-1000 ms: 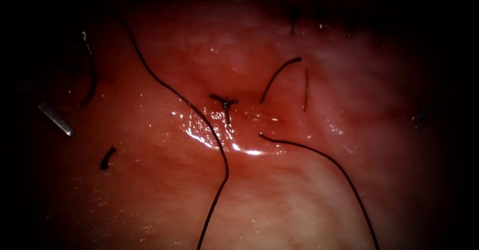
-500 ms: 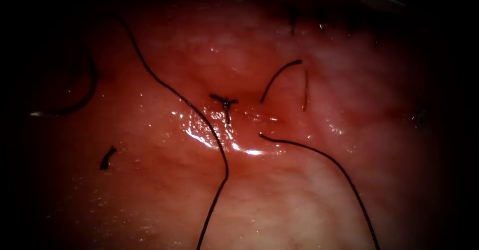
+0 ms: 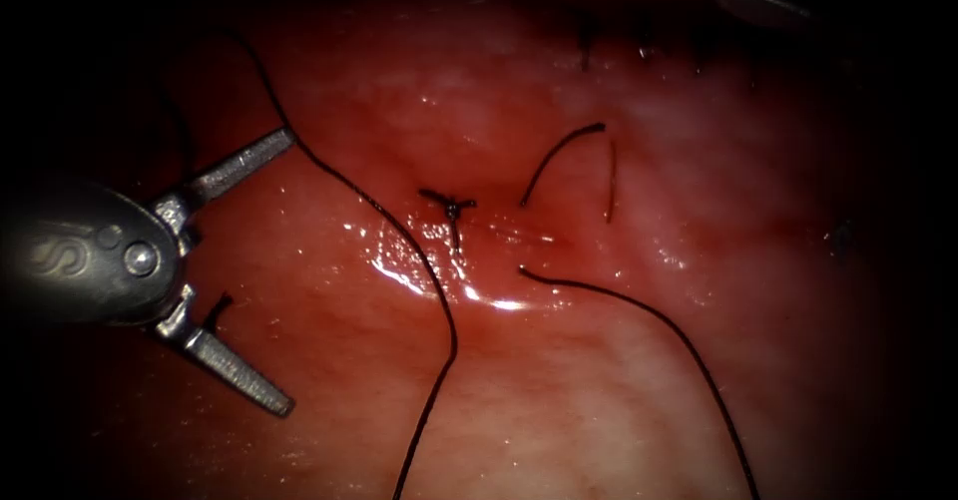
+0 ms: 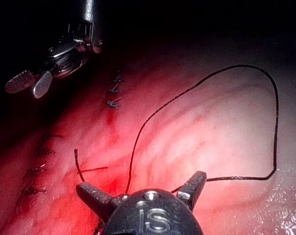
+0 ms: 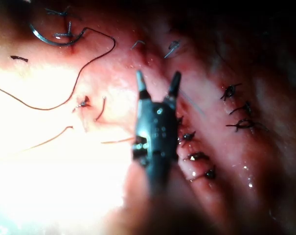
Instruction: Wound Closure
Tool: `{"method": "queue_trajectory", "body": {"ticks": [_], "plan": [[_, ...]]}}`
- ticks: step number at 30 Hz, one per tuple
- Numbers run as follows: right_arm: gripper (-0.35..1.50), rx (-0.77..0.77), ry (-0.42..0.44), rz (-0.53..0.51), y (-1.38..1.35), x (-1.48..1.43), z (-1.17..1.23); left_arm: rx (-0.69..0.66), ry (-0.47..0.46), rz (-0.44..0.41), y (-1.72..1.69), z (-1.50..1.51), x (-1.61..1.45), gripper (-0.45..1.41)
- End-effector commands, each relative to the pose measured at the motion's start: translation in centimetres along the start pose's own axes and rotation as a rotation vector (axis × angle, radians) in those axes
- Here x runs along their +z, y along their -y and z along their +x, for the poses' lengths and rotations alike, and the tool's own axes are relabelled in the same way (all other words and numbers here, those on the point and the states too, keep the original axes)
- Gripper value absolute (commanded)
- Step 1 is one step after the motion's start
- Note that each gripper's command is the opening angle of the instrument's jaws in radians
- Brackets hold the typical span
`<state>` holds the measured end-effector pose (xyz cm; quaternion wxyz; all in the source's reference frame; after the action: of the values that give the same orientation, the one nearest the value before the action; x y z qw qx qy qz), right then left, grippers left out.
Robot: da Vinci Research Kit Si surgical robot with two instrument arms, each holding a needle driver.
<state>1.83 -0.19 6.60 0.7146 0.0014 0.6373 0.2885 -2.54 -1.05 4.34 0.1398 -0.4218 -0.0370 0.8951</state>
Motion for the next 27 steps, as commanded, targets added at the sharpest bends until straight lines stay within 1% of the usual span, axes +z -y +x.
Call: {"method": "queue_trajectory", "body": {"ticks": [1, 3, 4, 5, 6, 7, 10, 11, 13, 15, 16, 17, 18, 19, 22, 23, 25, 26, 27], "plan": [[1.35, -0.003, 0.001, 0.006, 0.04, 0.12, -0.05, 0.082, -0.018, 0.044, -0.11, 0.17, 0.42, 0.93], [1.35, -0.003, 0.001, 0.005, 0.04, 0.13, -0.06, 0.125, -0.024, 0.067, -0.17, 0.23, 0.62, 0.93], [1.35, -0.004, 0.004, 0.006, 0.05, 0.13, -0.06, 0.173, -0.021, 0.079, -0.28, 0.26, 0.85, 0.91], [1.35, -0.004, 0.004, 0.006, 0.05, 0.13, -0.06, 0.173, -0.021, 0.079, -0.28, 0.26, 0.85, 0.91], [1.35, -0.004, 0.004, 0.005, 0.05, 0.13, -0.06, 0.187, -0.019, 0.085, -0.33, 0.27, 0.94, 0.9], [1.35, -0.005, 0.004, 0.005, 0.05, 0.14, -0.07, 0.23, -0.022, 0.094, -0.43, 0.29, 1.14, 0.84], [1.35, -0.005, 0.002, 0.007, 0.05, 0.14, -0.07, 0.259, -0.018, 0.103, -0.5, 0.3, 1.3, 0.81], [1.35, -0.006, 0.002, 0.007, 0.06, 0.15, -0.07, 0.314, -0.017, 0.116, -0.57, 0.3, 1.48, 0.81], [1.35, -0.006, 0.002, 0.006, 0.06, 0.15, -0.08, 0.365, -0.019, 0.118, -0.65, 0.28, 1.65, 0.81], [1.35, -0.006, 0.001, 0.009, 0.07, 0.15, -0.08, 0.406, -0.023, 0.118, -0.72, 0.25, 1.79, 0.79], [1.35, -0.006, 0.001, 0.009, 0.07, 0.15, -0.08, 0.406, -0.023, 0.118, -0.72, 0.25, 1.79, 0.79], [1.35, -0.006, 0.001, 0.009, 0.07, 0.15, -0.08, 0.431, -0.026, 0.118, -0.77, 0.22, 1.89, 0.79], [1.35, -0.006, 0.001, 0.009, 0.07, 0.15, -0.08, 0.479, -0.04, 0.116, -0.81, 0.17, 2.02, 0.71], [1.35, -0.006, 0.001, 0.009, 0.07, 0.15, -0.08, 0.479, -0.04, 0.116, -0.81, 0.17, 2.02, 0.71], [1.33, -0.006, 0.001, 0.009, 0.07, 0.15, -0.08, 0.555, -0.078, 0.152, -0.86, 0.11, 2.17, 0.66], [1.33, -0.007, 0.001, 0.009, 0.07, 0.16, -0.08, 0.589, -0.121, 0.159, -0.86, 0.07, 2.22, 0.59], [1.33, -0.007, 0.001, 0.009, 0.08, 0.16, -0.09, 0.607, -0.135, 0.16, -0.86, 0.06, 2.23, 0.56], [1.33, -0.008, -0.001, 0.011, 0.09, 0.17, -0.09, 0.631, -0.16, 0.147, -0.86, 0.05, 2.24, 0.42], [1.33, -0.008, -0.001, 0.011, 0.09, 0.17, -0.09, 0.631, -0.16, 0.147, -0.86, 0.05, 2.24, 0.42]]}}
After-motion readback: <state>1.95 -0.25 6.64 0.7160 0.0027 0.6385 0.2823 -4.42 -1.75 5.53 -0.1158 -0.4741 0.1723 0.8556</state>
